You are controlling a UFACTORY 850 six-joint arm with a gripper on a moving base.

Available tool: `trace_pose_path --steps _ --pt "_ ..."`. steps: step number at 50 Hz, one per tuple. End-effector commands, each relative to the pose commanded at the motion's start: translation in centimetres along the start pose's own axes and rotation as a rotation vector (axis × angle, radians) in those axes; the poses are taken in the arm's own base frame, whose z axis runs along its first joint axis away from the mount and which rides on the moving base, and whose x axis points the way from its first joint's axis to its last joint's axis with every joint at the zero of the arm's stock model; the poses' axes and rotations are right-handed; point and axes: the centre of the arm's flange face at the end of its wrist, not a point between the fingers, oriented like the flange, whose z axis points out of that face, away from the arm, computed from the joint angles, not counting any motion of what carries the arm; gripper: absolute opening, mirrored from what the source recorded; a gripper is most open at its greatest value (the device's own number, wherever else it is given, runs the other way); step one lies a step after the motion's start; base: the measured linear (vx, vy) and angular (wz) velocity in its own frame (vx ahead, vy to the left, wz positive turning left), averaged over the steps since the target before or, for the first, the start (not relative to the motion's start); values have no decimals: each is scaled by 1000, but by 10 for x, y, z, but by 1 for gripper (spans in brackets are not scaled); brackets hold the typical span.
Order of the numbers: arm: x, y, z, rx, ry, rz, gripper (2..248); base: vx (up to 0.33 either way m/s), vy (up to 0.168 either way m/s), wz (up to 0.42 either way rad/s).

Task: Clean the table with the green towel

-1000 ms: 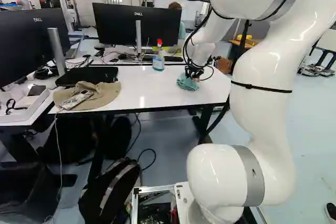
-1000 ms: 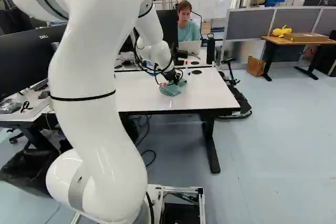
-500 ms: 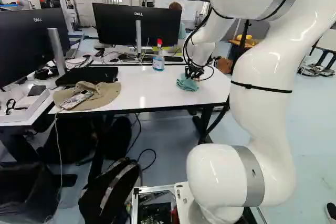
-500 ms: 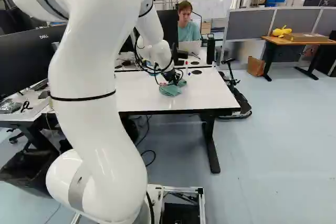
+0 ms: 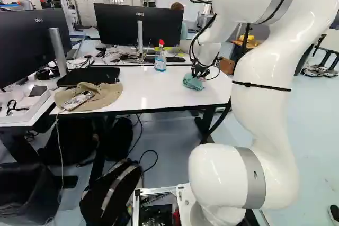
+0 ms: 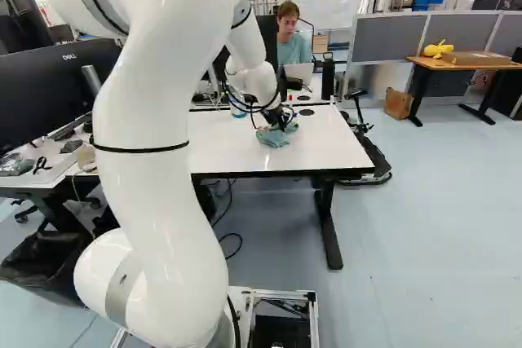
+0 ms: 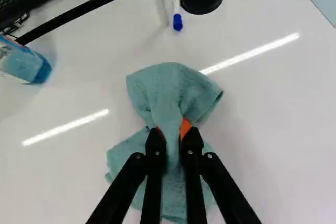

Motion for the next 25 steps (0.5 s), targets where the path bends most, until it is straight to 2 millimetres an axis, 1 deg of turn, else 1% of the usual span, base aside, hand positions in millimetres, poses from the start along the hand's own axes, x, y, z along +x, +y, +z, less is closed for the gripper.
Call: trace_pose_path --steps 6,13,18,25 --pt "1 11 -1 -10 1 15 46 0 0 0" --pt "-5 17 -6 -16 -3 22 46 0 0 0" --pt "-11 17 -11 -16 -8 21 46 0 0 0" --pt "-20 10 -16 -10 -15 11 46 0 0 0"
